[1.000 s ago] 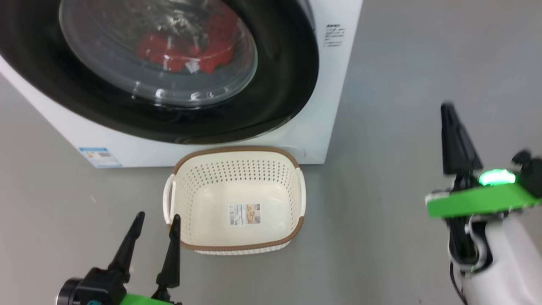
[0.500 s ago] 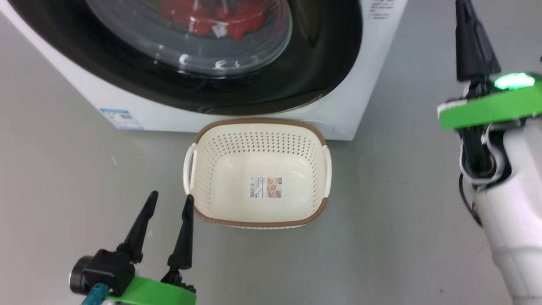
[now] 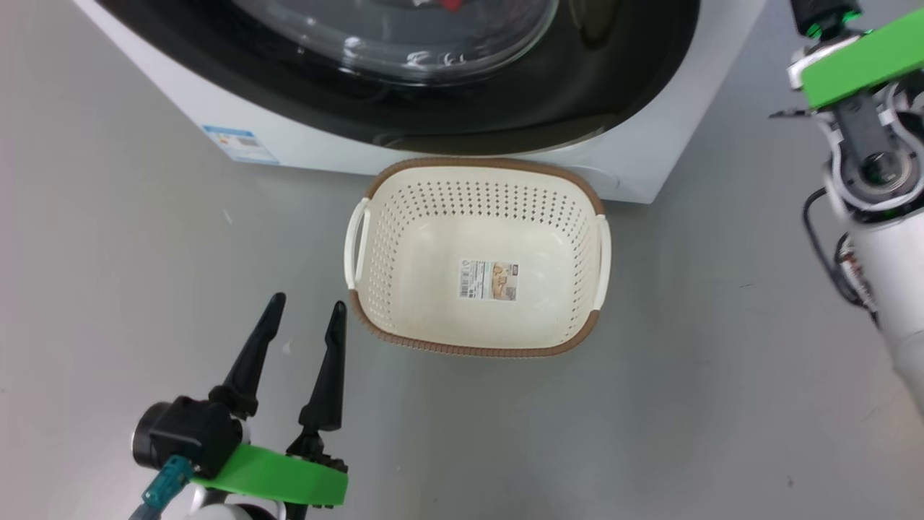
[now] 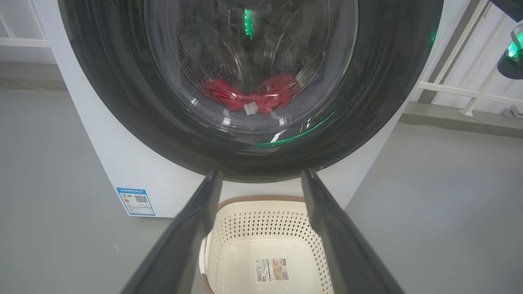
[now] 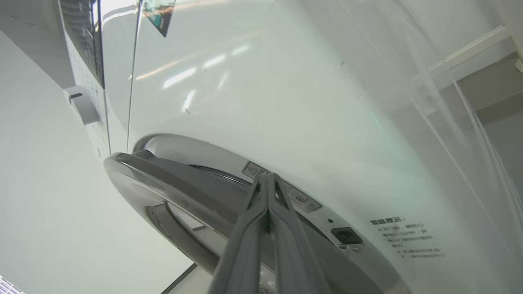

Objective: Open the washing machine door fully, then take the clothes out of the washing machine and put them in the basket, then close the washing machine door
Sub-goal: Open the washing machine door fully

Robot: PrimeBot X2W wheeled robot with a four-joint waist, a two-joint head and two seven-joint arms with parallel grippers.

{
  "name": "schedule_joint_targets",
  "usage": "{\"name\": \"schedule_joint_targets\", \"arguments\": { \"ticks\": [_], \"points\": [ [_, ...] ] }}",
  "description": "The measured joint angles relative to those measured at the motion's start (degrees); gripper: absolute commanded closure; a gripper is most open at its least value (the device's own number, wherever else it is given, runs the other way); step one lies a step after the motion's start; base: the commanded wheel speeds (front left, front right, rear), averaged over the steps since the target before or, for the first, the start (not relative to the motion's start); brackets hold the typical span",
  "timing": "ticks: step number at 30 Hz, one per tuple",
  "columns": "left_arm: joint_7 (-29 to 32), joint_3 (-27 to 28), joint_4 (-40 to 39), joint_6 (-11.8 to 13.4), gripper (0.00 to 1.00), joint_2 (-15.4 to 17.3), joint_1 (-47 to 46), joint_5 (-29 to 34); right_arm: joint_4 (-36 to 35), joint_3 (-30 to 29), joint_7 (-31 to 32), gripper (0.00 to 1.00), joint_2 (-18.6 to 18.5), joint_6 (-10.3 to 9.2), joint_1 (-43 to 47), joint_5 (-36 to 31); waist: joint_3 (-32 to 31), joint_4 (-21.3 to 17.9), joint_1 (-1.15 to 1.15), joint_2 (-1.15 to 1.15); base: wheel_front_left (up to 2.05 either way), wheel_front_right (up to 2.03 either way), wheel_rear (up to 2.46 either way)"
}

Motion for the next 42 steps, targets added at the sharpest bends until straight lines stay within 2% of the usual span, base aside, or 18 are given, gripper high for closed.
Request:
{"name": "schedule_joint_targets", "arguments": {
  "ticks": [5, 16, 24, 28, 42],
  "points": [
    [0.00, -0.56, -0.01, 0.00, 0.00, -0.04, -1.05, -0.26, 1.51, 0.46, 8.20, 1.00, -2.49, 0.00, -2.70, 9.14, 1.46, 1.20, 0.00, 0.00, 0.00, 0.00, 0.00],
    [0.00, -1.68, 0.02, -0.01, 0.00, -0.09, -1.55, -0.52, 8.60, -0.07, 25.46, 1.00, -3.78, 0.00, -7.98, 22.12, 3.32, 3.01, 0.00, 0.00, 0.00, 0.00, 0.00],
    [0.00, -2.50, -0.02, -0.01, 0.00, -0.11, -2.42, -1.11, 13.82, -1.12, 32.52, 1.00, -3.89, 0.00, -12.21, 26.49, 4.15, 4.02, 0.00, 0.00, 0.00, 0.00, 0.00],
    [0.00, -2.80, -0.08, 0.00, 0.00, -0.11, -2.47, -1.53, 15.50, -0.52, 35.05, 1.00, -4.19, -0.01, -14.09, 26.59, 4.62, 4.28, 0.00, 0.00, 0.00, 0.00, 0.00],
    [0.00, -2.86, -0.14, 0.31, 0.00, -0.12, -2.55, -1.60, 13.46, -0.02, 40.25, 1.00, -3.93, -0.25, -11.59, 27.17, 3.27, 3.48, 0.00, 0.00, 0.00, 0.00, 0.00]
  ]
}}
